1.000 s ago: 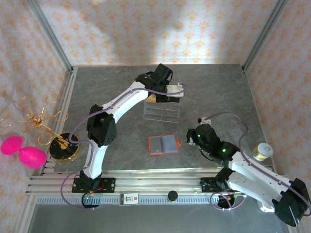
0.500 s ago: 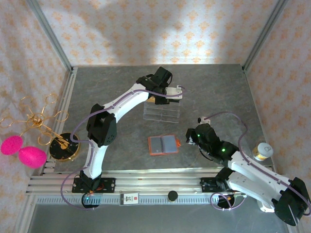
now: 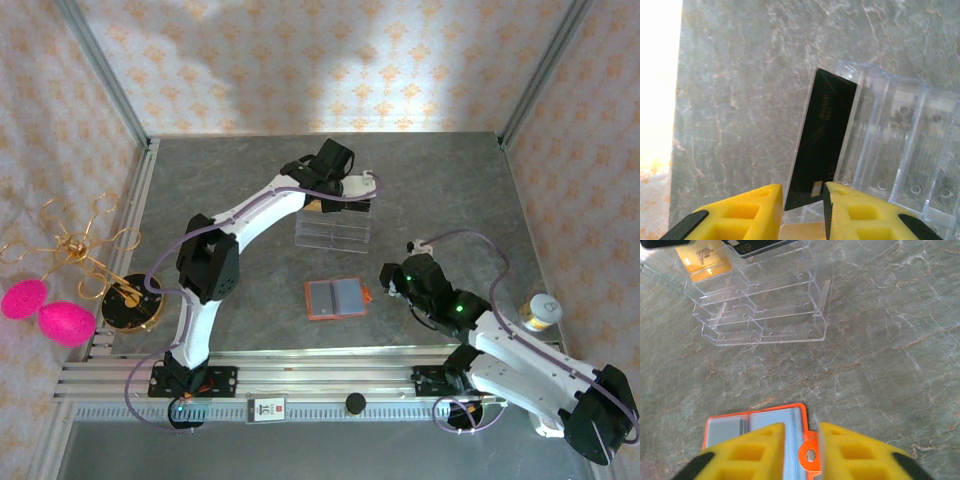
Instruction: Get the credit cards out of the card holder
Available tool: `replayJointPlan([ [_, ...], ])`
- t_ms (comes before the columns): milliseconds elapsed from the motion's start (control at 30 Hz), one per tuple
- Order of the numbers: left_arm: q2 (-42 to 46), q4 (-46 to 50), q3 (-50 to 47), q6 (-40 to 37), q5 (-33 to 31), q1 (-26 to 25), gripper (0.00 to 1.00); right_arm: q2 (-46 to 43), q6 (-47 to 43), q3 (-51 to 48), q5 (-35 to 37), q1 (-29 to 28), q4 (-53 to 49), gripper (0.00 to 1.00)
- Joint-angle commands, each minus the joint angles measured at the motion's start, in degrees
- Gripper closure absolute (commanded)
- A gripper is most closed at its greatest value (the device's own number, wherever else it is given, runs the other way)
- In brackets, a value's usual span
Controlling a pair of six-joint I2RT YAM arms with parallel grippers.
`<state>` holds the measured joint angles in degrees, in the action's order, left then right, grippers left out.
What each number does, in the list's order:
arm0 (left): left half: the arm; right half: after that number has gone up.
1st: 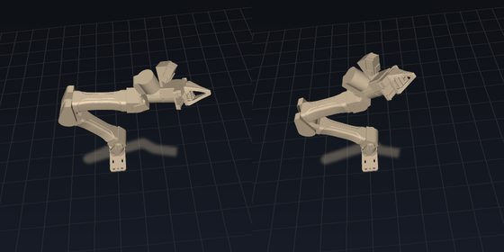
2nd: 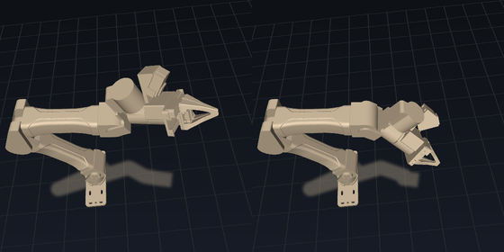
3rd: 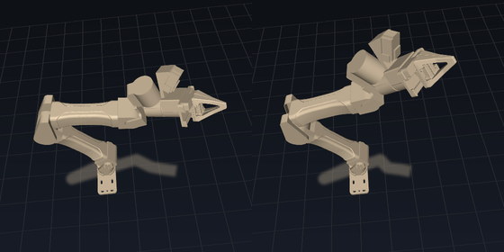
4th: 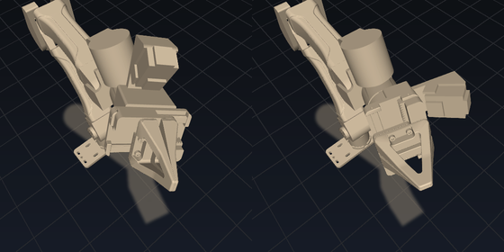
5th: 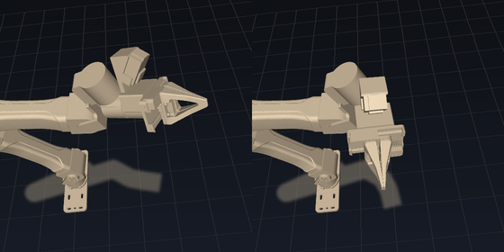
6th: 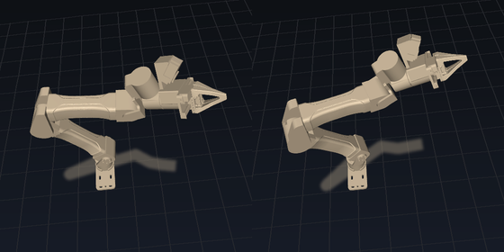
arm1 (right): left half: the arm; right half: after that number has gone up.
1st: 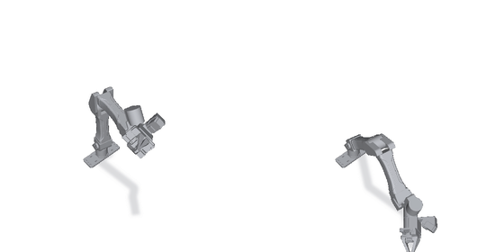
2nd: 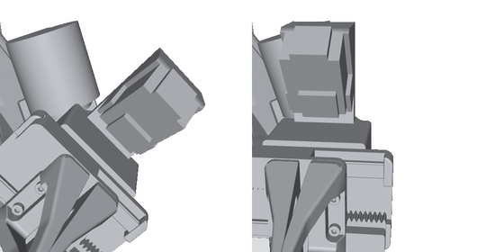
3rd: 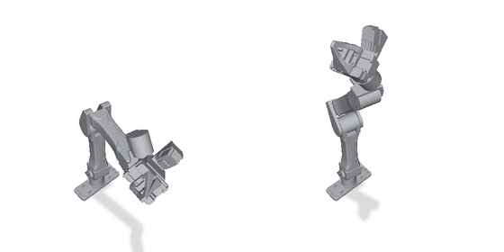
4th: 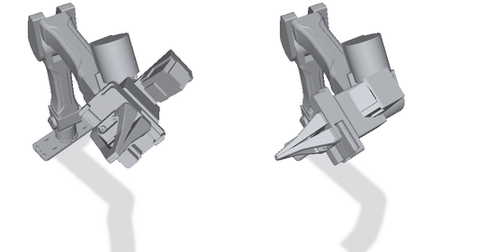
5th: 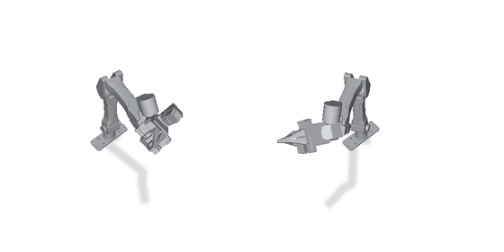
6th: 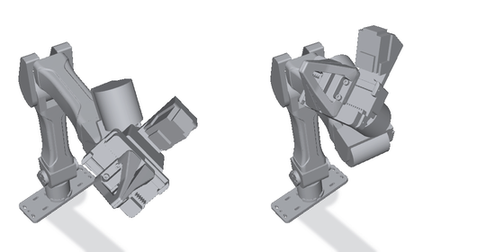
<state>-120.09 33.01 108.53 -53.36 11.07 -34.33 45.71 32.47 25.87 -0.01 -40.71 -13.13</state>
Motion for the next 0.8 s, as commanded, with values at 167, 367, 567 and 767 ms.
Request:
replayJointPlan([
  [167,13.52,-12.50,-1.13,17.87,0.53,1.50,0.65,6.57,-3.47,1.70,-5.35,0.19,7.96,0.62],
  [367,31.70,-36.69,-24.34,42.66,-3.13,1.98,0.42,16.77,-6.02,4.84,-7.65,0.19,12.99,0.68],
  [567,50.12,-54.00,-52.92,66.51,1.69,1.94,0.22,25.59,-10.40,11.89,-8.94,-0.32,12.60,0.76],
  [767,62.53,-61.11,-73.26,85.52,5.12,1.98,0.01,31.45,-11.55,12.31,-8.40,-7.74,12.40,0.63],
])
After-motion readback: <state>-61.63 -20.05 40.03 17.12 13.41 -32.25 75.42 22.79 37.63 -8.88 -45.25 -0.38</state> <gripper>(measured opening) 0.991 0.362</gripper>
